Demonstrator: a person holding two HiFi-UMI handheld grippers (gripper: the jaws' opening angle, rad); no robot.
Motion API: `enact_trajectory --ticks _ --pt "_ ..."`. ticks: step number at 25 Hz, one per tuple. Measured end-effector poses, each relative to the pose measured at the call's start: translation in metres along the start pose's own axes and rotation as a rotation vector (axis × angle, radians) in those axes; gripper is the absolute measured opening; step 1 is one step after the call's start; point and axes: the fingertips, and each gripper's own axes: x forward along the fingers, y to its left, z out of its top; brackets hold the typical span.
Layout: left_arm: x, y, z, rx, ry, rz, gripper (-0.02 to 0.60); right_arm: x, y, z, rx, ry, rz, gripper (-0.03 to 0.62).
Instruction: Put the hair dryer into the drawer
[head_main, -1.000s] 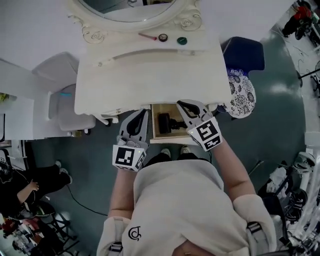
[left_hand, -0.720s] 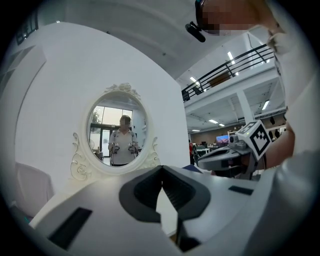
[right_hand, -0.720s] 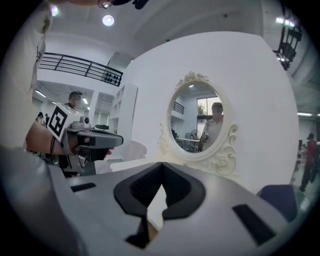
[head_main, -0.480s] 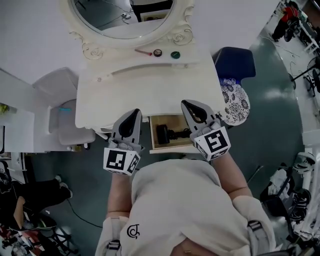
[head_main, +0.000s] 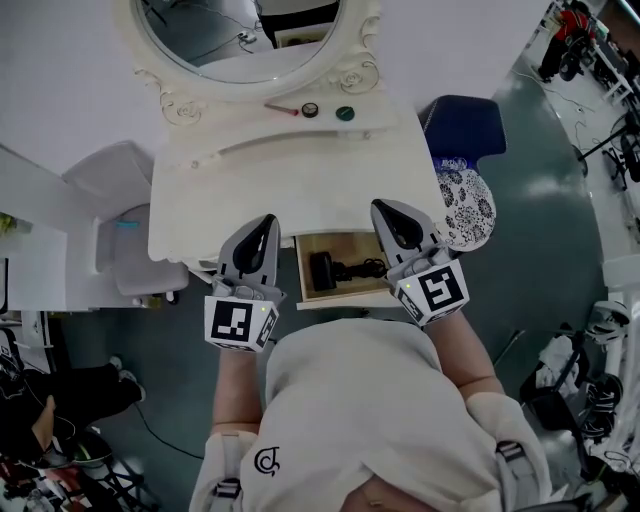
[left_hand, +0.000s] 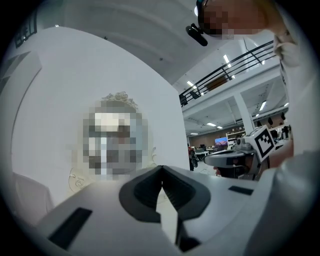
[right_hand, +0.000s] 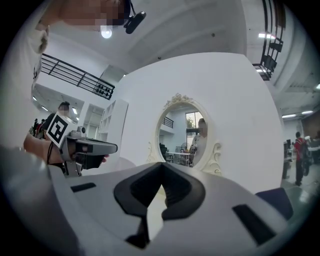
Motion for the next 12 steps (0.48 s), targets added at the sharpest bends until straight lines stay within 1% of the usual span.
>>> enact_trajectory --ticks 5,9,12 --pt "0.003 -0.014 0.001 0.029 0.000 -0.029 0.012 -0.002 0.000 -0.007 0.008 0.019 0.007 0.005" --pt "0.004 -0.018 0.000 0.021 0.006 -0.020 0.012 -0.005 0.001 -0.008 0.002 0.028 0.011 0.005" --pt "0.003 -0.022 0.000 0.018 0.007 -0.016 0.012 -0.008 0.001 -0.009 0.020 0.035 0.014 0.004"
